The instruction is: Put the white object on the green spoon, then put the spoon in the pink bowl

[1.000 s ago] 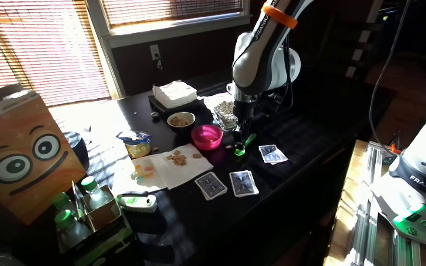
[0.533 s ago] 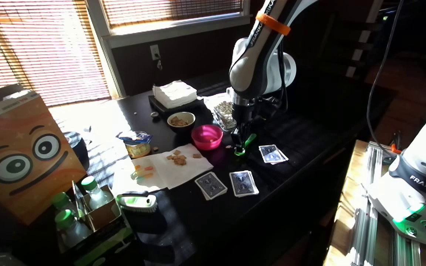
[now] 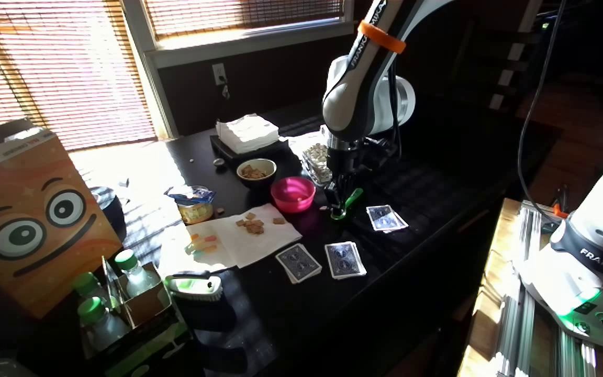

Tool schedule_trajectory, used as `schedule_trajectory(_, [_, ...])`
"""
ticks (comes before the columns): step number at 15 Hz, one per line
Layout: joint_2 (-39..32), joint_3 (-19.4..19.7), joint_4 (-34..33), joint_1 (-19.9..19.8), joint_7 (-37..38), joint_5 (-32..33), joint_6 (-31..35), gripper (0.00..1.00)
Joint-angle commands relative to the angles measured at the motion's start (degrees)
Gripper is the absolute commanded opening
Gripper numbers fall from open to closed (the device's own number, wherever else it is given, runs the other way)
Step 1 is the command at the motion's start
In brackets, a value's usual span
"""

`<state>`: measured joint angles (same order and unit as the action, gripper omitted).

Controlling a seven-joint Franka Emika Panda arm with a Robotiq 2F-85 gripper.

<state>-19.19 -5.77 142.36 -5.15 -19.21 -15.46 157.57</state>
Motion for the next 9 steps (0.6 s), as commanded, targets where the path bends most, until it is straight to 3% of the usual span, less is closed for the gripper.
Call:
schedule_trajectory(1, [-1.4,0.1,-1.1,-0.2,2.2,2.0,0.7,0.05])
schedule_trajectory(4, [-1.3,0.3,-0.9,-0.1,2.5,2.3,0.6,0.08])
schedule_trajectory(5, [-1.2,0.3,-0.8,-0.1,2.6,2.5,0.6,0.22])
schedule_trajectory(6, [-1.2,0.3,-0.8,-0.1,2.6,2.5,0.7,0.44])
schedule_trajectory(9, [-1.0,0.4,-0.6,-0.1,2.5,2.9,0.6,0.54])
